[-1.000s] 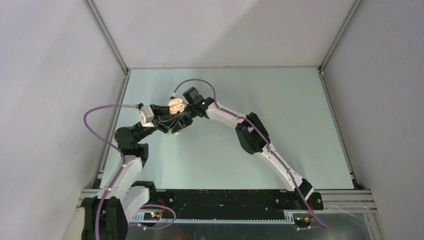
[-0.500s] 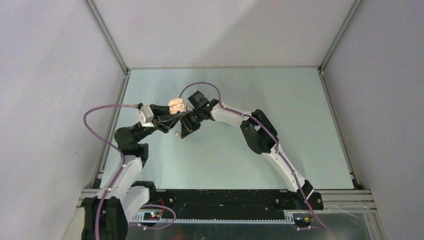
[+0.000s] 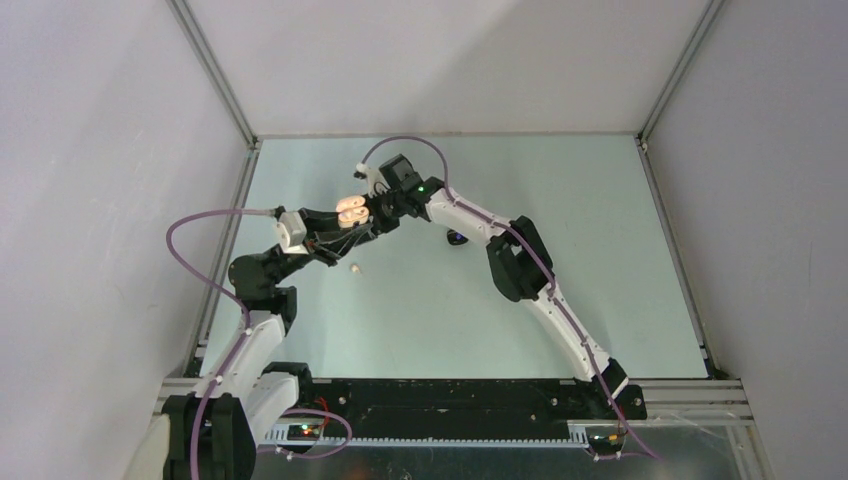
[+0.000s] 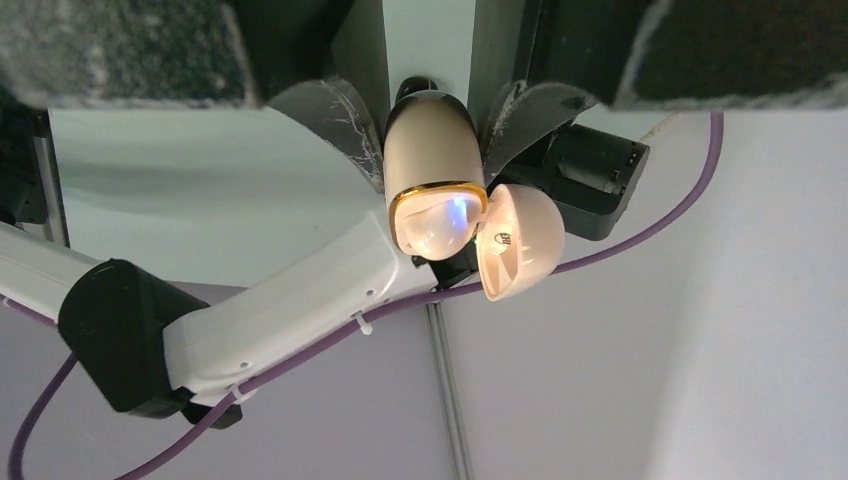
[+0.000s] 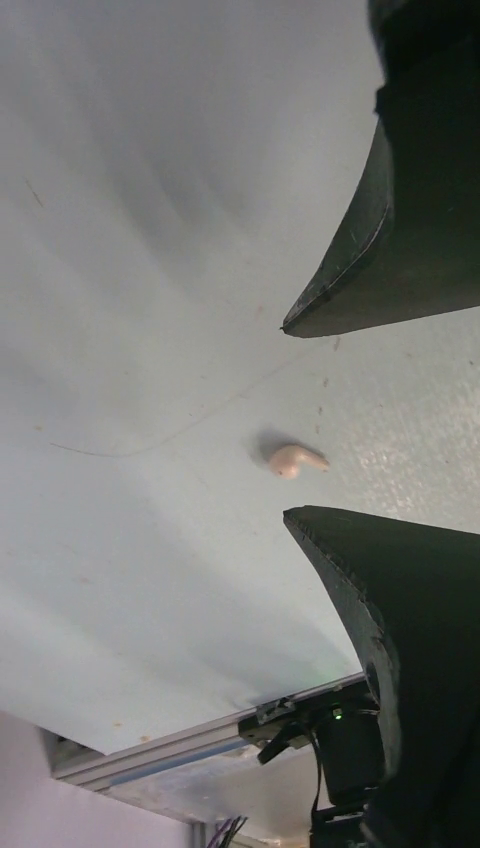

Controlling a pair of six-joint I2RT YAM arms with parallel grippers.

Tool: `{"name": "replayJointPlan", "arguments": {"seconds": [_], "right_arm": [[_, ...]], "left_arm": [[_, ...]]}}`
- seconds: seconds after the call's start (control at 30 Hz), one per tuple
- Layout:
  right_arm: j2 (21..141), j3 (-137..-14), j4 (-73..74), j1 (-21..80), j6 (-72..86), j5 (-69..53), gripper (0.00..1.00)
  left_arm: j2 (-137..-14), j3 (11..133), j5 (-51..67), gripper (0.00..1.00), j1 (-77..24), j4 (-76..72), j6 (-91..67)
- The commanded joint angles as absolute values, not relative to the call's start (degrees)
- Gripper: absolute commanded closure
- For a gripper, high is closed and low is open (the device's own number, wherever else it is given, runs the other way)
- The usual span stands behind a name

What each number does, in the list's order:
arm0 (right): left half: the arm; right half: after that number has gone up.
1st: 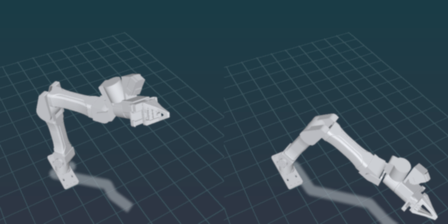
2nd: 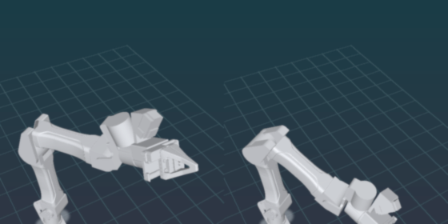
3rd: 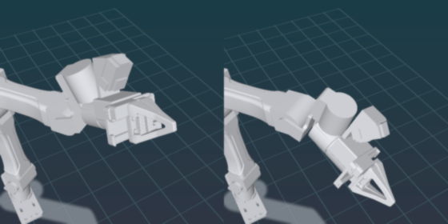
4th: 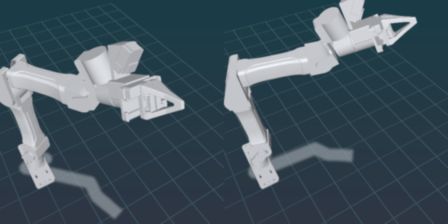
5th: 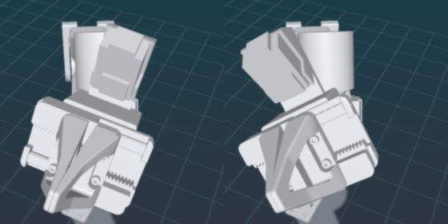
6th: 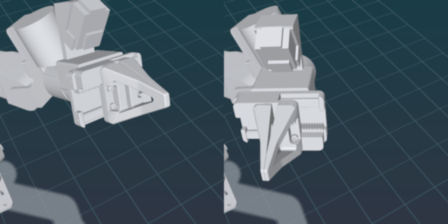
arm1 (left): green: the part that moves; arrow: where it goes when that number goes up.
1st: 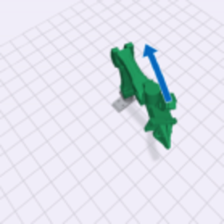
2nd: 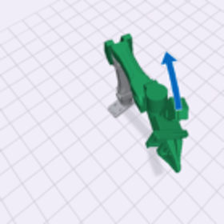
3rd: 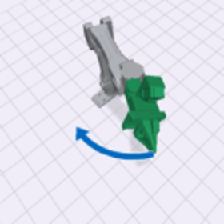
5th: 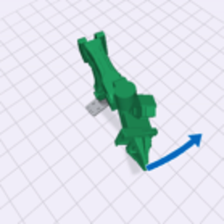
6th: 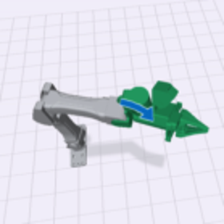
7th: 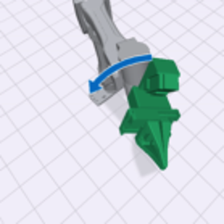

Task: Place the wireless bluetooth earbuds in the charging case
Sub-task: Adjust the left earbud at the center of the board.

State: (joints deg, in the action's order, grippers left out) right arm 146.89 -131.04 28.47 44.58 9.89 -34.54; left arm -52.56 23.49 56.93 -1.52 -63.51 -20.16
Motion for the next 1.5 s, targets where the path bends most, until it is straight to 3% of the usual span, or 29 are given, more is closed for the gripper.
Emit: {"name": "replayJointPlan", "arguments": {"seconds": [0.0,0.57,0.97,1.47], "right_arm": [[151.5,-135.3,26.1,45.3,14.6,-37.8,0.32],[156.3,-135.7,22.5,48.1,22.1,-44.3,0.33],[147.3,-121.4,25.4,45.4,14.0,-48.4,0.5],[146.4,-122.0,30.2,47.6,5.8,-36.1,0.46]], "left_arm": [[-52.3,25.7,55.9,0.88,-1.1,-65.9,-21.1],[-52.5,25.4,55.9,0.87,-1.1,-65.5,-20.4],[-52.4,25.5,55.9,0.87,-1.1,-65.5,-20.5],[-52.2,25.2,55.9,0.87,-1.1,-65.6,-20.4]]}}
